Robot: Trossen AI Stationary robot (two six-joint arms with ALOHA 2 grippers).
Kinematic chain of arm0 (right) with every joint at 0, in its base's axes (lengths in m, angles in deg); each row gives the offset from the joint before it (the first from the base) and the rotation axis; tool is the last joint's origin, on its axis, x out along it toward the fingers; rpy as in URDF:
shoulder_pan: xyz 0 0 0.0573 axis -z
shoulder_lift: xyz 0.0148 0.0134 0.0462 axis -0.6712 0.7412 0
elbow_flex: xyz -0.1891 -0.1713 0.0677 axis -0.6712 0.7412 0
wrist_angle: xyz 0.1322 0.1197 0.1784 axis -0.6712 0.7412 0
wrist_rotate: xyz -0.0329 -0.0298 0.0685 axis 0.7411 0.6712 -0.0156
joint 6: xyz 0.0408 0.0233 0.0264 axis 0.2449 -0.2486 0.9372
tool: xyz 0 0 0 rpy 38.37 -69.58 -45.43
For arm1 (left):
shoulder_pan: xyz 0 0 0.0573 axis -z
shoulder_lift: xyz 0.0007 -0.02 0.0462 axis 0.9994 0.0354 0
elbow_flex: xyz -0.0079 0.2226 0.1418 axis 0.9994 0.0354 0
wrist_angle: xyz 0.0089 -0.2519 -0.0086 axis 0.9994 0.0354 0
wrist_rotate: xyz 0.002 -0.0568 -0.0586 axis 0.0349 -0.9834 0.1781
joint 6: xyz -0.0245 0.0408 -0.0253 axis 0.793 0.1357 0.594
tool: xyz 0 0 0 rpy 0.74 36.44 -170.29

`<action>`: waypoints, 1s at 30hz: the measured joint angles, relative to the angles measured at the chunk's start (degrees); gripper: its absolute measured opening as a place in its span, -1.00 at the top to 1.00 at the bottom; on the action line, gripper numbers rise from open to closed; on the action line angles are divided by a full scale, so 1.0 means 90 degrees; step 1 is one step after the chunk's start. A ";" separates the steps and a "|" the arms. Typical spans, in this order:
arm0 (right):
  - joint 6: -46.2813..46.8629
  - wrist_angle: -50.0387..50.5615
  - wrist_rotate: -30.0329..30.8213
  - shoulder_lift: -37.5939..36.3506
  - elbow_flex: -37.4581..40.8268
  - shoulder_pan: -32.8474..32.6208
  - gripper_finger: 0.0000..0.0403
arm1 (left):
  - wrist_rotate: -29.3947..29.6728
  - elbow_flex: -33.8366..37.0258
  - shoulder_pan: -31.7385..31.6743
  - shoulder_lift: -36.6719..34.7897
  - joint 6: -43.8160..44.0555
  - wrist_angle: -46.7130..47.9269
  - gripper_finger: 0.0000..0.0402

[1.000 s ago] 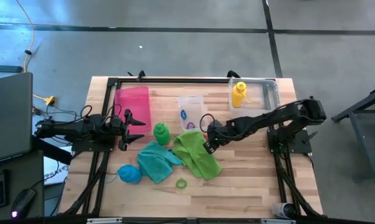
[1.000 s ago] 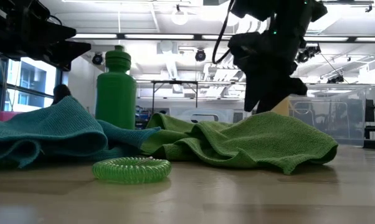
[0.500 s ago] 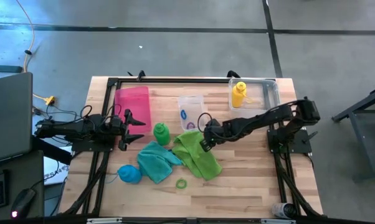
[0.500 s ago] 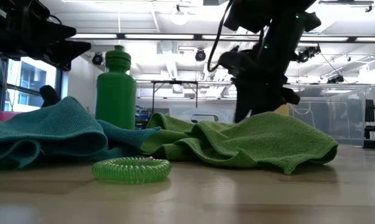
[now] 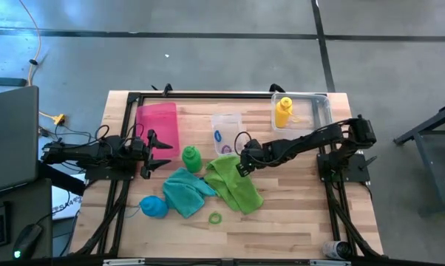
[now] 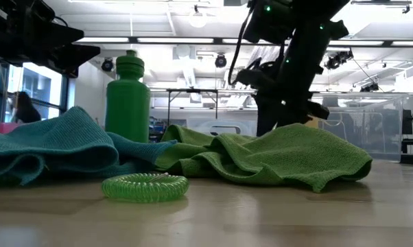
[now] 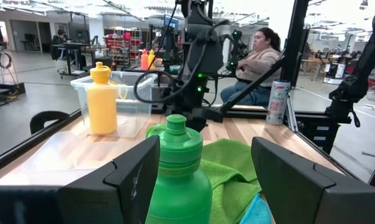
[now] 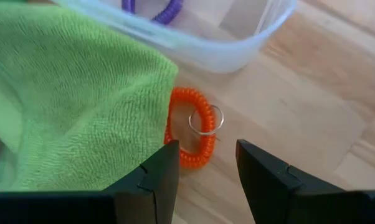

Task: Pick & Place Sports Items
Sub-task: Put the orange spring keychain into the left transparent bin

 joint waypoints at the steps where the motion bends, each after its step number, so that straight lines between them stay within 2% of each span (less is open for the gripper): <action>1: -0.0002 -0.0046 -0.0014 0.0072 0.0000 -0.0015 0.26 | 0.0000 0.0000 -0.0001 -0.0001 0.0000 0.0002 -0.24; 16: -0.0450 -0.0200 0.0161 0.0827 -0.0029 -0.0403 0.30 | 0.0000 0.0000 0.0000 -0.0001 0.0000 0.0004 -0.24; 21: -0.0555 0.0020 0.0389 0.0816 -0.0024 -0.0522 0.49 | 0.0000 0.0000 0.0000 -0.0001 0.0000 0.0006 -0.24; 30: -0.0837 0.0294 0.0287 0.0757 -0.0015 -0.0553 0.96 | 0.0000 0.0000 -0.0001 0.0001 0.0000 0.0006 -0.24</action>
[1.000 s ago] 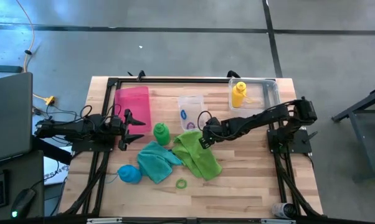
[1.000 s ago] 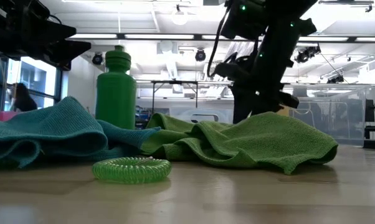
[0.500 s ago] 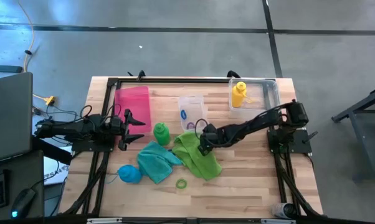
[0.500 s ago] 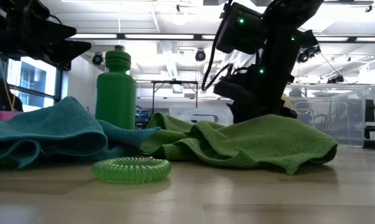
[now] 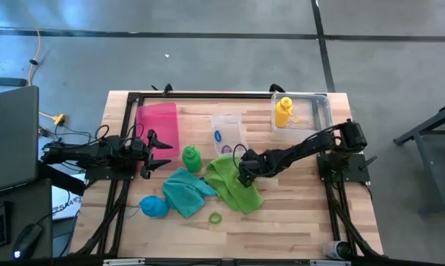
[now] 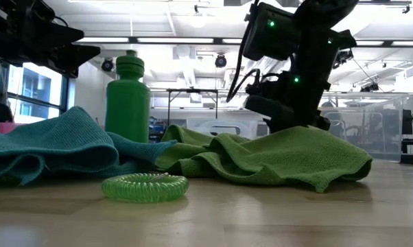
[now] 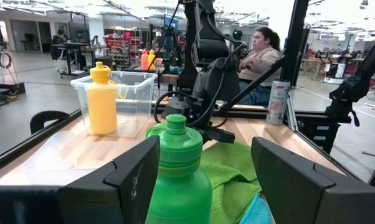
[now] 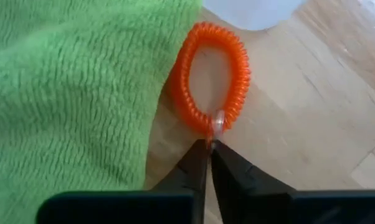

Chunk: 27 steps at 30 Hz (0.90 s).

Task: Pick & Place Sports Items
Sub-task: Put the orange spring keychain into the left transparent bin

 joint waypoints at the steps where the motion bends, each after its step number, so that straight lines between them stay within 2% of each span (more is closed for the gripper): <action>1: -0.0051 0.0062 -0.0075 -0.0048 0.0007 0.0002 0.98 | 0.0000 0.0000 -0.0001 -0.0001 0.0000 0.0000 -0.24; 10: -0.0261 0.0846 -0.0838 -0.0505 0.0041 -0.0035 0.99 | 0.0000 0.0000 0.0000 0.0000 0.0000 0.0002 -0.24; 27: -0.0400 0.1404 -0.0823 -0.1975 0.0029 -0.0071 1.00 | 0.0004 0.0000 -0.0001 0.0001 0.0000 -0.0066 -0.24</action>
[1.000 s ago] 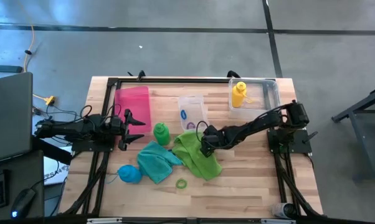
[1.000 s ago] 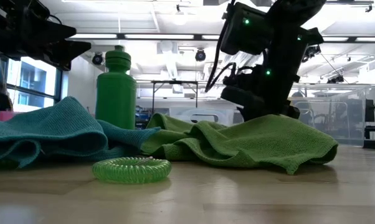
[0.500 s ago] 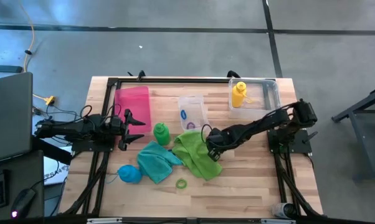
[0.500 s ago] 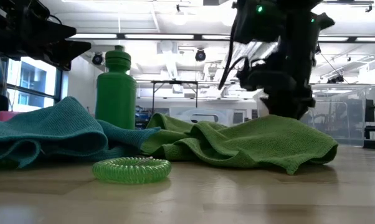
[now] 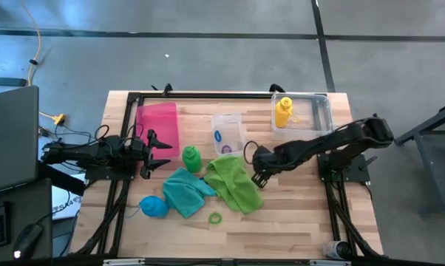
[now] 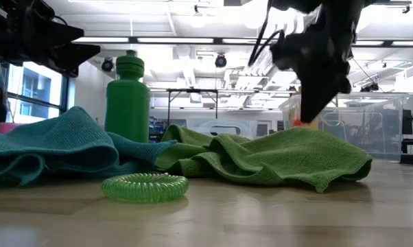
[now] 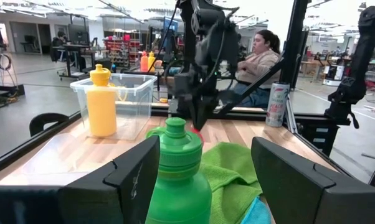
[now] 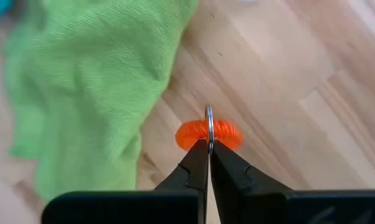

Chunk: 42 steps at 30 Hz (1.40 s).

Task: Pick & Place Sports Items
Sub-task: Put the orange spring keychain into the left transparent bin

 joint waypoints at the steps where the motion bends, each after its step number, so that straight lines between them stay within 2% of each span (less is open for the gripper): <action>1: -0.0050 -0.0021 0.0008 -0.0098 -0.0001 0.0000 1.00 | 0.0001 0.0000 0.0002 -0.0001 0.0000 -0.0002 -0.24; 12: -0.0790 -0.0357 0.0027 -0.1425 -0.0005 0.0183 1.00 | 0.0011 0.0000 0.0002 0.0000 0.0001 -0.0068 -0.24; 21: -0.1771 -0.1100 0.0026 -0.2055 -0.0020 0.0552 1.00 | 0.0020 0.0000 0.0001 0.0000 0.0001 -0.0170 -0.24; 34: -0.2628 -0.2351 0.0064 -0.1952 -0.0010 0.1332 1.00 | 0.0018 0.0000 0.0002 -0.0002 0.0002 -0.0176 -0.24; 42: -0.2724 -0.3589 0.0076 -0.1465 -0.0032 0.1900 1.00 | 0.0017 0.0000 0.0001 -0.0001 0.0000 -0.0174 -0.24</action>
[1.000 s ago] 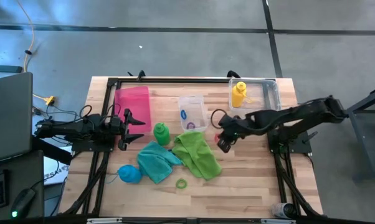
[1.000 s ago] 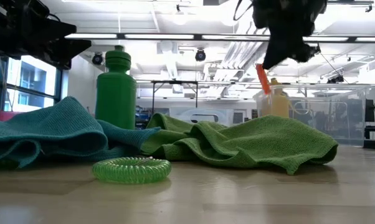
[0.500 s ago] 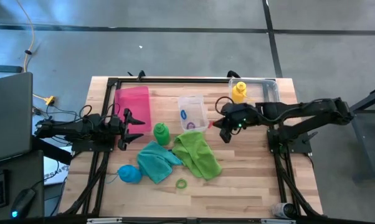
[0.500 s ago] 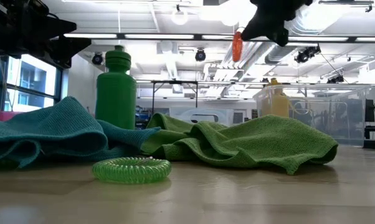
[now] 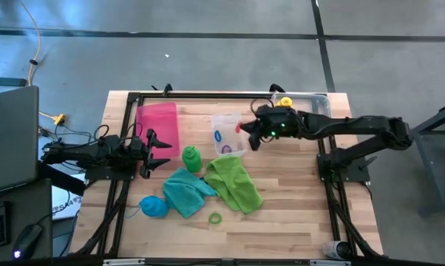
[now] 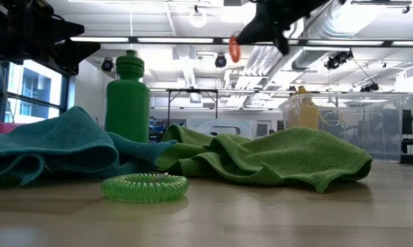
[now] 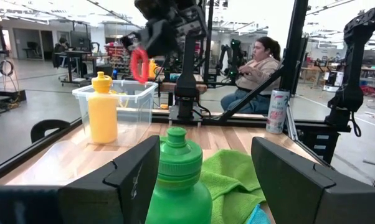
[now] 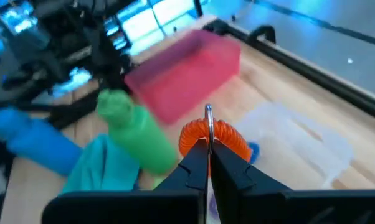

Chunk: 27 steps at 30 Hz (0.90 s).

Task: Pick & Place Sports Items
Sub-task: Put the orange spring keychain into the left transparent bin

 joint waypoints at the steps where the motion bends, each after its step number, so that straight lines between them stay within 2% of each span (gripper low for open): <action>1: 0.0000 -0.0049 -0.0020 0.0060 0.0009 0.0082 1.00 | 0.0001 0.0000 0.0001 0.0001 0.0000 0.0000 -0.24; 8: -0.0003 -0.1195 -0.0083 0.0826 0.0015 0.0435 1.00 | 0.0001 0.0000 -0.0001 -0.0001 0.0000 0.0000 -0.24; 13: -0.0003 -0.1630 -0.0102 0.1385 0.0017 0.0571 1.00 | 0.0001 0.0000 0.0001 0.0001 0.0000 0.0000 -0.24; 20: 0.0041 -0.1852 -0.0108 0.2020 0.0017 0.0609 0.99 | 0.0001 0.0000 0.0001 0.0000 0.0000 0.0000 -0.24; 27: 0.0221 -0.1774 -0.0395 0.2111 0.0017 0.0596 0.93 | 0.0000 0.0000 0.0000 0.0001 0.0000 0.0000 -0.24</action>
